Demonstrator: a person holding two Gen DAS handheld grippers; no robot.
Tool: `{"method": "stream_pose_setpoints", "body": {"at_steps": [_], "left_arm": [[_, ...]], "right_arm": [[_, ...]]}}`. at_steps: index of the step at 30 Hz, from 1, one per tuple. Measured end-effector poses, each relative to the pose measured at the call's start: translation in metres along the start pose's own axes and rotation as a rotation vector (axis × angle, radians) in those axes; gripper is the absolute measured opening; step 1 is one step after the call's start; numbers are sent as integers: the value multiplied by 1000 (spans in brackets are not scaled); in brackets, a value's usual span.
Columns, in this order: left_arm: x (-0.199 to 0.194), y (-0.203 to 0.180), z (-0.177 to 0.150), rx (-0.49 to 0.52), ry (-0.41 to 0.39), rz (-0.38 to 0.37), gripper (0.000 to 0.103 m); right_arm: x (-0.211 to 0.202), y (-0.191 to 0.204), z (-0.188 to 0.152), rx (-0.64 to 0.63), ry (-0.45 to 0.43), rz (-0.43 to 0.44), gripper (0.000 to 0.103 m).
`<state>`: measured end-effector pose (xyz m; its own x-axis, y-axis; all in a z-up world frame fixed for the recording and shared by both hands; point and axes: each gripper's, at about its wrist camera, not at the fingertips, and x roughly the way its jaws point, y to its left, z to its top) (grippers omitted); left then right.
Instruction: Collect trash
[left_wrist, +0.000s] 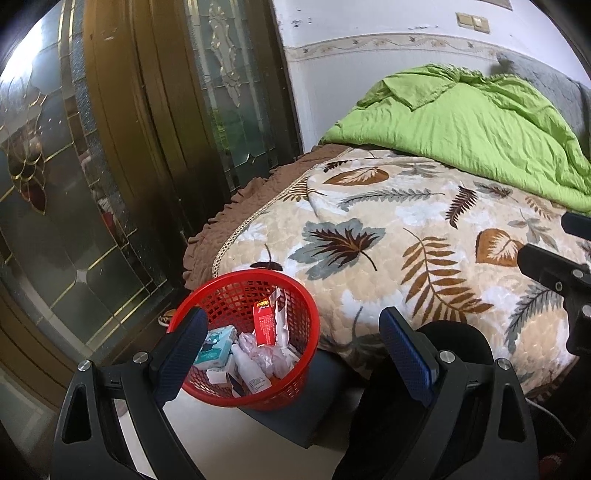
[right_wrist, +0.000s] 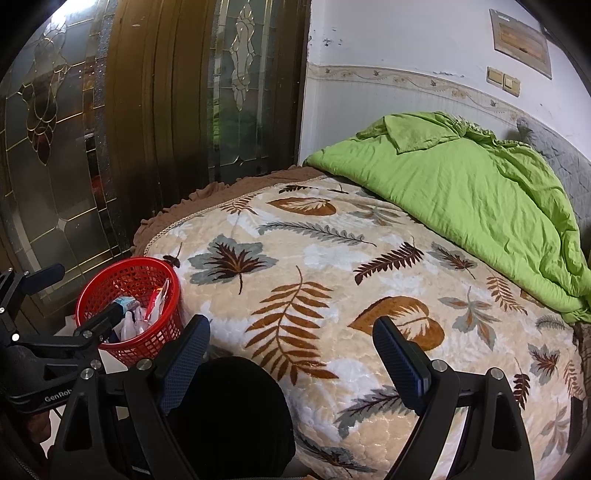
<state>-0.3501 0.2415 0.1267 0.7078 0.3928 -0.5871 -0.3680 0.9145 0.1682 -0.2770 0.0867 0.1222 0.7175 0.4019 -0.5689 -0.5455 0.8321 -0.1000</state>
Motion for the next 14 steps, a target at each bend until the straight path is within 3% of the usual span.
{"method": "stream_pose_setpoints", "body": {"at_steps": [4,7,11,14], "left_arm": [[1,-15,10,65,-20,4,93],[6,-36,28,116,-32,-9,93],[27,-91,66,218,-16,-80,93],[51,-147,85,287,43,-215,93]], "right_arm": [[0,-15,-1,39,-7,-17,92],[2,-51,-1,135,-5,-36,92],[12,-124,-8,262,10,-205,93],[28,-195,-21,365,66,-384,96]]}}
